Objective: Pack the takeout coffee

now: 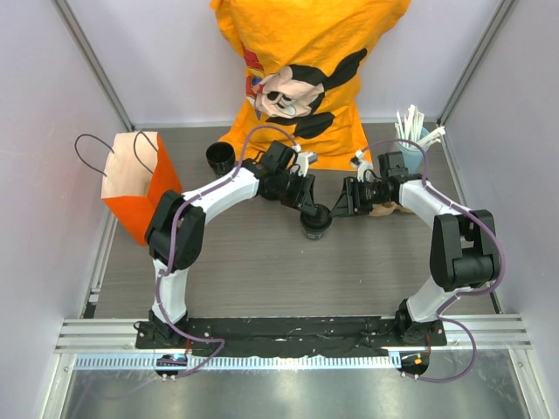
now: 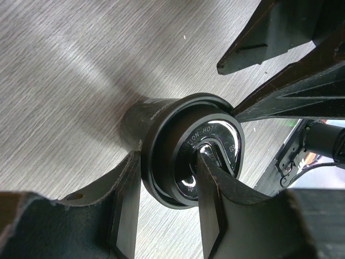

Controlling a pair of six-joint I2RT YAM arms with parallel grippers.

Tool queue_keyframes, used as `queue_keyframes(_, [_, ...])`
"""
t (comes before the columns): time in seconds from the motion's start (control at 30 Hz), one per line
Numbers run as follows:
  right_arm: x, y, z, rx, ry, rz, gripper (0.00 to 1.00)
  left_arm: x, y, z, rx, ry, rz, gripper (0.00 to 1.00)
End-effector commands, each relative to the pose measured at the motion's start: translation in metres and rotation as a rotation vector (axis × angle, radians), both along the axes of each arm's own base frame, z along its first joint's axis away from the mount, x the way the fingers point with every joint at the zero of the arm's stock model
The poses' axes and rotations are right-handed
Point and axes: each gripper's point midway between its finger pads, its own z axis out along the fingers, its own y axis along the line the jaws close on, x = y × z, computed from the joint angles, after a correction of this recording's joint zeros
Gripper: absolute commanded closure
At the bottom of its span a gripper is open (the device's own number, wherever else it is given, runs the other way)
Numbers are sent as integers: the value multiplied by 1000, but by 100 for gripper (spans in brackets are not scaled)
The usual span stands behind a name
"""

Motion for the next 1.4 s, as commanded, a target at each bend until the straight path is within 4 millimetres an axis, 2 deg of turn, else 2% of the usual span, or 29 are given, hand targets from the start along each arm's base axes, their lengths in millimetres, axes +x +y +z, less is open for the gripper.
queue_keyframes(0.0, [14, -1, -1, -77, -67, -8, 47, 2, 51, -71, 293, -11, 53, 100])
queue_keyframes(0.63, [-16, -3, -50, -324, -17, 90, 48, -2, 60, -75, 318, -43, 55, 100])
queue_keyframes(0.97, [-22, 0, -60, -413, -22, 141, 48, -2, 63, -76, 322, -51, 55, 100])
queue_keyframes(1.07, [-18, 4, -50, -396, -41, 145, 48, -3, 64, -77, 326, -52, 55, 100])
queue_keyframes(1.17, [-7, 11, -22, -347, -114, 139, 47, -2, 65, -76, 327, -60, 57, 100])
queue_keyframes(1.3, [17, 13, 21, -292, -216, 95, 44, -2, 64, -74, 321, -66, 58, 100])
queue_keyframes(1.37, [19, 14, 36, -275, -244, 98, 41, -1, 63, -72, 314, -68, 56, 100])
